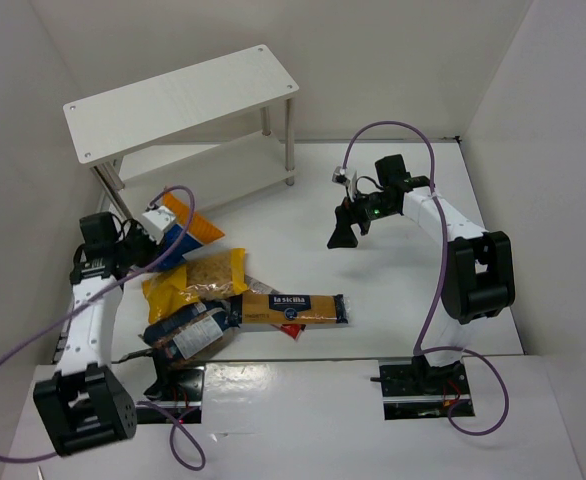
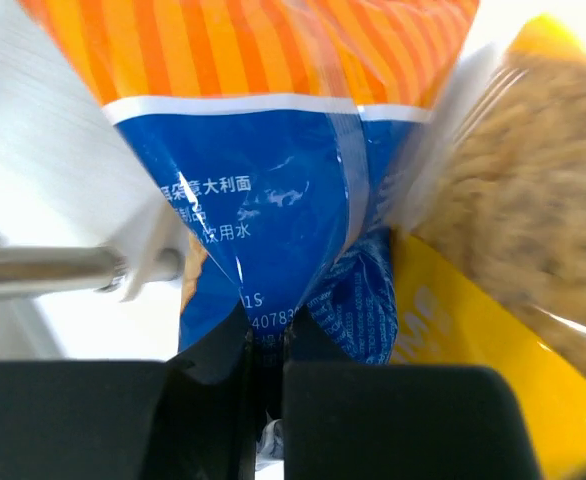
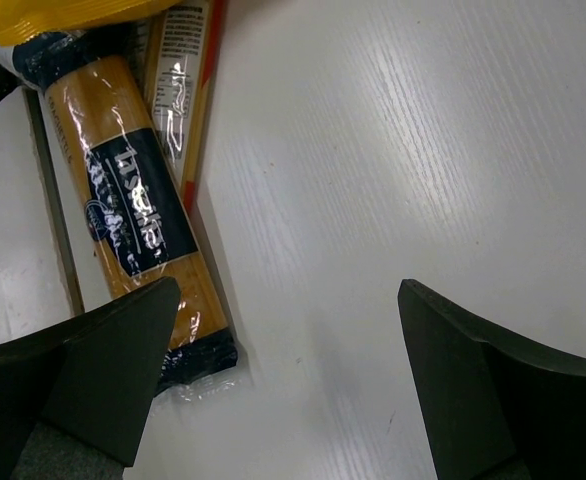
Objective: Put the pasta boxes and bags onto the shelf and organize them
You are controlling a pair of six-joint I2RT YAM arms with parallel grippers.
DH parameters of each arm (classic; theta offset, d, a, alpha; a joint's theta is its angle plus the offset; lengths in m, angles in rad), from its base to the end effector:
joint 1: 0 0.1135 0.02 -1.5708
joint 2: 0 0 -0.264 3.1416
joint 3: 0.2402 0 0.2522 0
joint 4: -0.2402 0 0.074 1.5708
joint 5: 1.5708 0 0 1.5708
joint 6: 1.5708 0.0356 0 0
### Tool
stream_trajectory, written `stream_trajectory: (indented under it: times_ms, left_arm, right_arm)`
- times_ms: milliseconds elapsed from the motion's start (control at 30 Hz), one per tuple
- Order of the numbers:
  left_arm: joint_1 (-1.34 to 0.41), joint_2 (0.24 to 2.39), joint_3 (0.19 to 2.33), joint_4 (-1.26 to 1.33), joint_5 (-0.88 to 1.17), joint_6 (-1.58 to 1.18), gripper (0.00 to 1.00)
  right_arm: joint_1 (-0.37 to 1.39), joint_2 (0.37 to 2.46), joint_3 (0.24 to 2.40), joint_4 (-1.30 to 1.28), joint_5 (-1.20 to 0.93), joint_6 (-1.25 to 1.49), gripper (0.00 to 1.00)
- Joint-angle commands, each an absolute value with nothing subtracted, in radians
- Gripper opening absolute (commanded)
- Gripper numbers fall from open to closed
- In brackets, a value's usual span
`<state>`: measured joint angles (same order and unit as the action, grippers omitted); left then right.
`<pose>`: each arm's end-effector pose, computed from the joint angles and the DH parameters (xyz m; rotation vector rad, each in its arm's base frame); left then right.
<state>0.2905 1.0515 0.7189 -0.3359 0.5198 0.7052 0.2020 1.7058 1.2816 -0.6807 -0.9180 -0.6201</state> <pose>0.2182 0.0468 0.2544 0.7041 2.0196 -0.0048 0.3337 0.0972 0.2435 -1.1788 2.0223 1.0094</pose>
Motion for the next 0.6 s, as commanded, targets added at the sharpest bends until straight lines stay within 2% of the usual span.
stream_trajectory:
  times_ms: [0, 233, 567]
  left_arm:
    - [0.282, 0.920, 0.826, -0.429, 0.607, 0.684, 0.00]
    - [0.273, 0.900, 0.986, -0.548, 0.709, 0.614, 0.00]
    - [0.284, 0.882, 1.135, -0.566, 0.781, 0.503, 0.00]
  right_arm:
    - [0.195, 1.684, 1.273, -0.698, -0.957, -0.640, 0.98]
    - [0.195, 1.674, 1.273, -0.707, -0.957, -0.640, 0.98]
    - [0.195, 1.643, 1.264, -0.707, -0.957, -0.640, 0.98]
